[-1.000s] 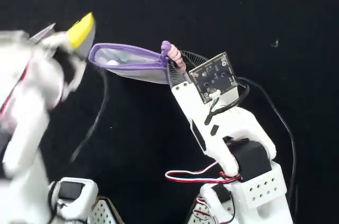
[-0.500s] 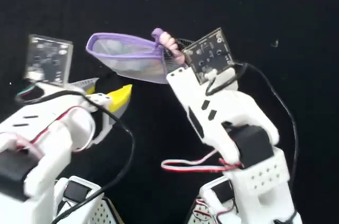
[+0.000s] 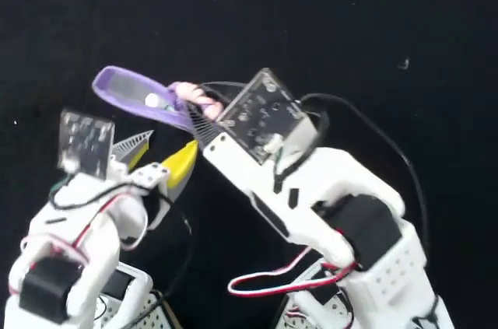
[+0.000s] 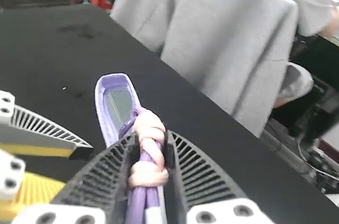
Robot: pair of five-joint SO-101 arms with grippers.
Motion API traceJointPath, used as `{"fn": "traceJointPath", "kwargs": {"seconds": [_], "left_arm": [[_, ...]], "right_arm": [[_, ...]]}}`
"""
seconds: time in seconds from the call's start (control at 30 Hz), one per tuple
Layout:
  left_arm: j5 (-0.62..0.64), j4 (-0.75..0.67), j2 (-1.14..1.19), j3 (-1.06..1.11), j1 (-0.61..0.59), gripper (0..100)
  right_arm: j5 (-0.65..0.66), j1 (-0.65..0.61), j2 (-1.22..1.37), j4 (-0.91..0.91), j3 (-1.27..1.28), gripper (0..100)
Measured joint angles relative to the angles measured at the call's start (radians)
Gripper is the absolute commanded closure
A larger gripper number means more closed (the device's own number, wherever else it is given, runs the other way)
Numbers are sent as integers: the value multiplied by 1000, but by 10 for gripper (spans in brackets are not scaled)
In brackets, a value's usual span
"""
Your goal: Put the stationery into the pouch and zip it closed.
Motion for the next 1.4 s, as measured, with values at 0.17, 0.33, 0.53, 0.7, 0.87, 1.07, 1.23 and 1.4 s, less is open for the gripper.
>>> {"fn": "traceJointPath", "kwargs": {"seconds": [0.17,0.33,0.53,0.7,0.87,1.07,1.23,1.4], "left_arm": [[0,2,-206,110,34,769],[0,14,-307,157,140,769],[43,-71,-307,218,152,766],[71,-155,-307,292,130,769],[123,-176,-305,354,-51,769],[135,-172,-307,356,-203,769],[87,-138,-307,358,-227,769],[46,-123,-307,361,-229,769]], "right_arm": [[9,-15,75,0,-17,988],[9,-18,91,0,-17,988],[9,-23,91,0,-17,988],[9,-80,91,37,-17,988],[9,-127,40,71,-17,988],[9,-104,14,71,-17,988],[9,3,14,71,-17,988],[9,120,14,78,-17,988]]}}
